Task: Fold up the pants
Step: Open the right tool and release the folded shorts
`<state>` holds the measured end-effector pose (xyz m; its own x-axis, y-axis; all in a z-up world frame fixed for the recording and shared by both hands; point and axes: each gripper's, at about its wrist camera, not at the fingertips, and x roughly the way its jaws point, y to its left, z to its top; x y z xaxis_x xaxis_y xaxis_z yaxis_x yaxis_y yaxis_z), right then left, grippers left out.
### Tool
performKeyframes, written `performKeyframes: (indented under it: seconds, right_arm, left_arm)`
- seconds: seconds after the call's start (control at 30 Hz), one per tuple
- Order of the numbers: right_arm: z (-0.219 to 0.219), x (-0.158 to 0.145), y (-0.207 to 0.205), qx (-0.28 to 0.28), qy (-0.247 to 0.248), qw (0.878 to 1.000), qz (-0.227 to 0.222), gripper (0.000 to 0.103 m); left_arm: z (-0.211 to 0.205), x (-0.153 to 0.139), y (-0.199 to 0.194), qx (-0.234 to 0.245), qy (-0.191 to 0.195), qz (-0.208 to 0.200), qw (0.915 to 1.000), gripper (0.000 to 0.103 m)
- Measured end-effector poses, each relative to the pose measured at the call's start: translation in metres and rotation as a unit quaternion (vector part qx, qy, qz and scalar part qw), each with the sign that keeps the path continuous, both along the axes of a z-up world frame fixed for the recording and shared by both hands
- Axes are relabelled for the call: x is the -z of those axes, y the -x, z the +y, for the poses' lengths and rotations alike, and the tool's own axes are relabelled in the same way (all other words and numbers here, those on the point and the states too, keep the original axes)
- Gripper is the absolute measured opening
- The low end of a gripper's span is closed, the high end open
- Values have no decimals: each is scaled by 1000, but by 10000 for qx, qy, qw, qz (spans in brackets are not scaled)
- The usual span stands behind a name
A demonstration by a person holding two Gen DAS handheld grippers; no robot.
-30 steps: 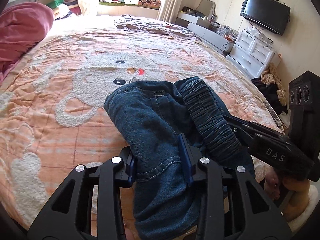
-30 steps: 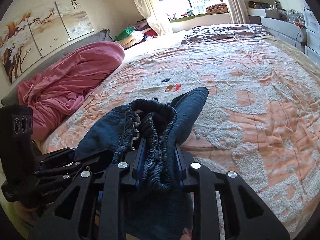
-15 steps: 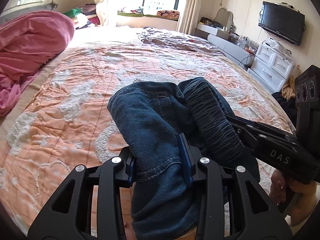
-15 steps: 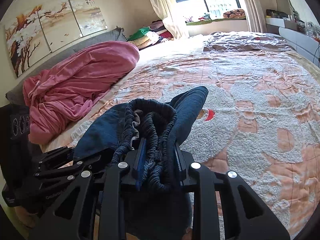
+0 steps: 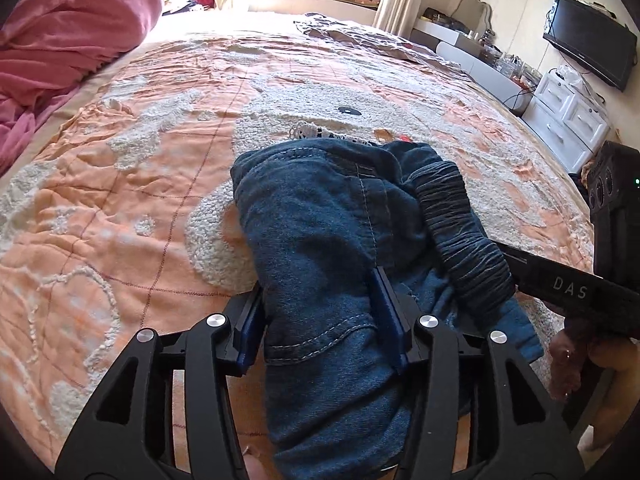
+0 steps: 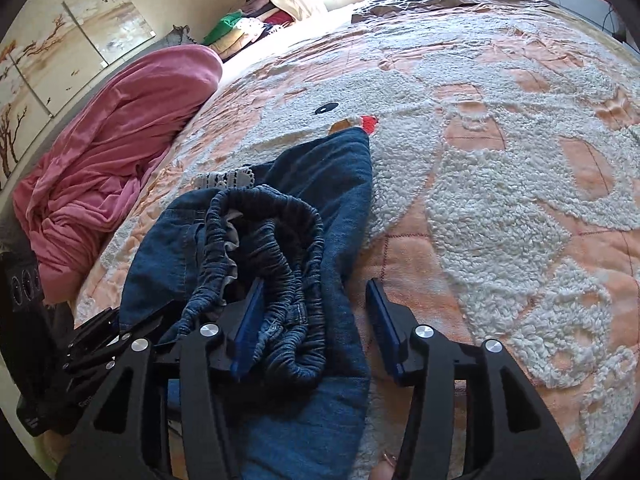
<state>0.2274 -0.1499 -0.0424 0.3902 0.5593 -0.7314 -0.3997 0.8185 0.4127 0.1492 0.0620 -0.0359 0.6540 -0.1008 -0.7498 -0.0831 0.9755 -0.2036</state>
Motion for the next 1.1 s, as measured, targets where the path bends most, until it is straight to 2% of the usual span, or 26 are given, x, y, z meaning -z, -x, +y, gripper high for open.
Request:
performKeyframes:
  seconds: [0.07, 0.17, 0.47, 0.67, 0.93, 1.1]
  right_arm:
    - [1, -1, 1, 0, 58, 10000, -43, 53]
    - [1, -9, 7, 43, 190, 9996, -225, 64]
    - [-23, -25, 26, 218, 287, 9972, -653, 71]
    - [-39, -30, 27, 377, 304, 9966, -665, 80]
    - [-43, -38, 36, 389, 316, 9956, -790, 88]
    - [-46, -49, 44, 338, 279, 9948, -916, 92]
  left_arm:
    - [0, 0, 1, -12, -20, -15, 10000, 45]
    - [-2, -2, 2, -11, -44, -45, 10000, 45]
    - [-3, -5, 5, 4, -34, -87, 10000, 45]
    - [-4, -10, 11, -20, -4, -118, 9999, 47]
    - [-9, -25, 23, 16, -39, -240, 9997, 61]
    - [-10, -38, 33, -14, -65, -384, 9992, 73]
